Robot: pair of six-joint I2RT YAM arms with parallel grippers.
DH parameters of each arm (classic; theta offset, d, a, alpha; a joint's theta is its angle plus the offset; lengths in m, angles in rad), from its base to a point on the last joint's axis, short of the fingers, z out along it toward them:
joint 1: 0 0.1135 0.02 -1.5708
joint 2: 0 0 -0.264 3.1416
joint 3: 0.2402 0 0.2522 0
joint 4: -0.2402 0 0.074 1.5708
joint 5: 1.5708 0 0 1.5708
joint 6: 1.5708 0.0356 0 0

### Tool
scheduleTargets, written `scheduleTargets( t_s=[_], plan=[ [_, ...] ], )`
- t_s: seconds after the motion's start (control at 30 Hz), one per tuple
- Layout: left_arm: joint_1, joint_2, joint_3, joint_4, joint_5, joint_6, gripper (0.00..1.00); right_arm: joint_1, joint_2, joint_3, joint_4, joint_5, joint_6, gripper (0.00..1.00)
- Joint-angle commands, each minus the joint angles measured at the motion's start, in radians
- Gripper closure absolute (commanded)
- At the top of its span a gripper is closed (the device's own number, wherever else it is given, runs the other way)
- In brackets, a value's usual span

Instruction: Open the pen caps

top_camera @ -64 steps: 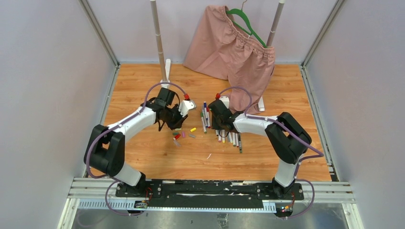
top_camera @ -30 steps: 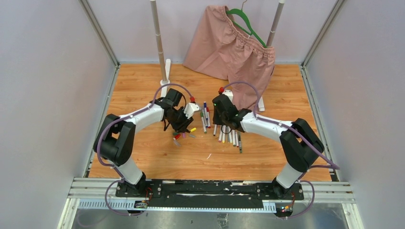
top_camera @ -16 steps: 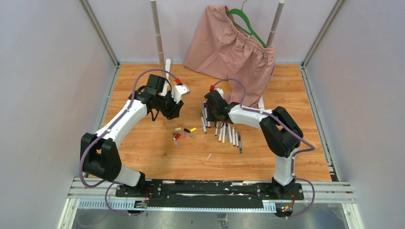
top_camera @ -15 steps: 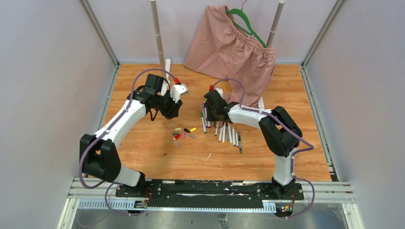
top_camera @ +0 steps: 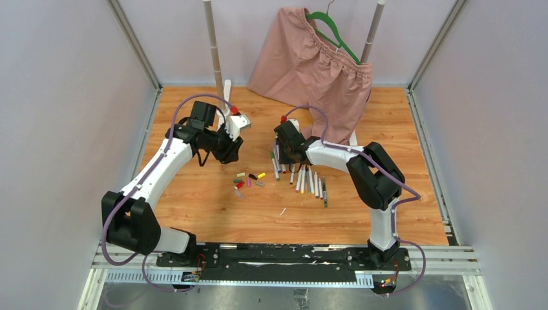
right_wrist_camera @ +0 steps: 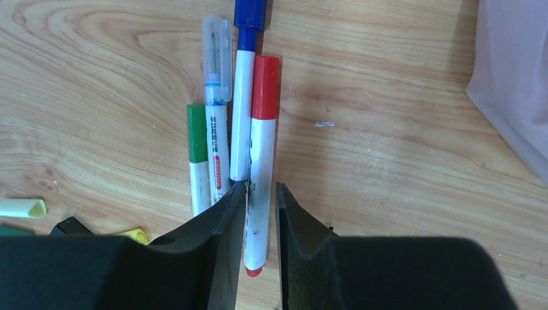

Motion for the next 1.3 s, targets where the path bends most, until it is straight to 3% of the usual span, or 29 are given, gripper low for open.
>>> scheduleTargets(
  t_s=[0.0,0.47,0.6,0.73,0.93,1.1,1.17,1.23,1.27],
  plan=[
    [0.007,-0.02,0.004,-0.026,0.016,0.007,0.57,-0.008,0.003,0.006,-0.031,0.009,-0.032,0.73],
    [0.008,-0.042,0.057,-0.068,0.019,0.013,0.54,0.027,-0.002,-0.052,-0.059,0.077,-0.098,0.75],
    [0.008,-0.049,0.075,-0.075,0.015,0.013,0.5,0.033,-0.01,-0.043,-0.064,0.103,-0.106,0.82],
    [0.008,-0.054,0.098,-0.097,0.019,0.037,0.47,0.027,-0.044,-0.018,-0.085,0.109,-0.102,0.97],
    [0.008,-0.12,0.12,-0.116,0.028,0.128,0.35,-0.002,-0.149,-0.015,-0.081,0.006,-0.076,1.0],
    [0.007,-0.201,0.122,-0.116,0.02,0.246,0.19,-0.003,-0.264,-0.055,-0.068,-0.104,-0.088,1.0],
    [0.008,-0.231,0.12,-0.116,0.03,0.289,0.14,-0.002,-0.316,-0.081,-0.058,-0.203,-0.095,1.0],
    [0.006,-0.27,0.083,-0.119,0.059,0.383,0.01,-0.002,-0.361,-0.101,-0.052,-0.332,-0.103,1.0],
    [0.006,-0.298,0.066,-0.119,0.076,0.446,0.0,-0.003,-0.38,-0.107,-0.052,-0.403,-0.103,1.0]
  ],
)
